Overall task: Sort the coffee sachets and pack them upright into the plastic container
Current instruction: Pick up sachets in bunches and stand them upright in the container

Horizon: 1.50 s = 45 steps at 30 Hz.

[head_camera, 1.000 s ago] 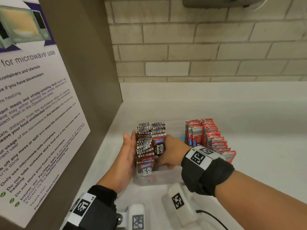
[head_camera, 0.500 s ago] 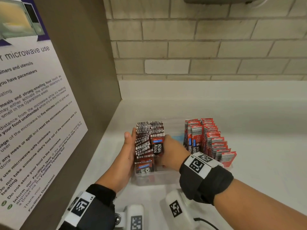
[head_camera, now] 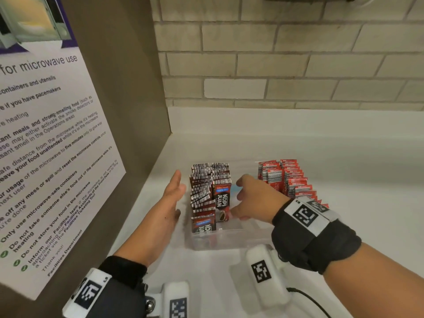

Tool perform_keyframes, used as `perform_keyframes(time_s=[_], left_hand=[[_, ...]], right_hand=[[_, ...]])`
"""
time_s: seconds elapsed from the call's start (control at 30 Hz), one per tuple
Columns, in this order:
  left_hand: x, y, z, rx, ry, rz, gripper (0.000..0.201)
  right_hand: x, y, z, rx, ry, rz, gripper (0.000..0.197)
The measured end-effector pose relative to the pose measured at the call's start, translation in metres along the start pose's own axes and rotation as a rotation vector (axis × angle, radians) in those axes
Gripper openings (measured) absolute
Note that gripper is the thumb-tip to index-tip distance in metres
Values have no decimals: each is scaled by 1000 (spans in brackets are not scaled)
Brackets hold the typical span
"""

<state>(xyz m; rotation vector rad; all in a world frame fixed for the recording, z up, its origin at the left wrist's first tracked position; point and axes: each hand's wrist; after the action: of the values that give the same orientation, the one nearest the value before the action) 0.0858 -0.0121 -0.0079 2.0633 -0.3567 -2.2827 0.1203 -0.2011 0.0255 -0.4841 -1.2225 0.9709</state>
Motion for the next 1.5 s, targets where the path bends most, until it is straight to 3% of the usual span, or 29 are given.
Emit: perform_keyframes(time_s=[0.13, 0.27, 0.43, 0.53, 0.6, 0.7, 0.8, 0.9, 1.0, 1.1, 1.3, 1.5], left_hand=[[5, -9, 16, 16, 19, -143, 91], [8, -22, 28, -89, 58, -228, 77], [8, -13, 36, -20, -22, -73, 69], [-1, 6, 22, -19, -88, -101, 54], [-2, 10, 18, -9, -111, -132, 56], [9, 11, 16, 85, -84, -67, 78], [12, 4, 19, -3, -75, -29, 80], [0, 1, 19, -162, 96, -14, 53], [-21, 3, 22, -306, 393, -7, 35], [-43, 21, 22, -263, 546, 65, 31], [-52, 57, 18, -72, 392, 41, 26], [-46, 95, 5, 32, 283, -282, 35]], right_hand=[[-1, -6, 14, -93, -81, 96, 45], [1, -5, 25, -128, -141, 28, 22], [11, 16, 33, 82, -205, -19, 27], [15, 28, 36, 122, -220, 15, 29], [16, 32, 35, 125, -227, 48, 28], [17, 30, 36, 122, -237, 98, 23], [17, 17, 42, 90, -232, 179, 25], [14, -5, 47, 6, -203, 261, 38], [8, -23, 47, -117, -203, 96, 37], [2, -29, 45, -265, -254, -138, 22], [-12, -30, 53, -582, -337, -328, 20], [-52, -42, 63, -855, -243, -358, 25]])
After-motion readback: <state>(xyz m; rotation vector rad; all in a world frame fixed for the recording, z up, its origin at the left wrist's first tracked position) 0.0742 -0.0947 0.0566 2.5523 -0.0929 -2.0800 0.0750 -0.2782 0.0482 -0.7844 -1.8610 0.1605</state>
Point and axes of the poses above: each hand's wrist, its own z-axis away from the middle knuckle, its own y-axis out of the palm, x = y × z, and after that the axes turned 4 degrees about z, right-handed
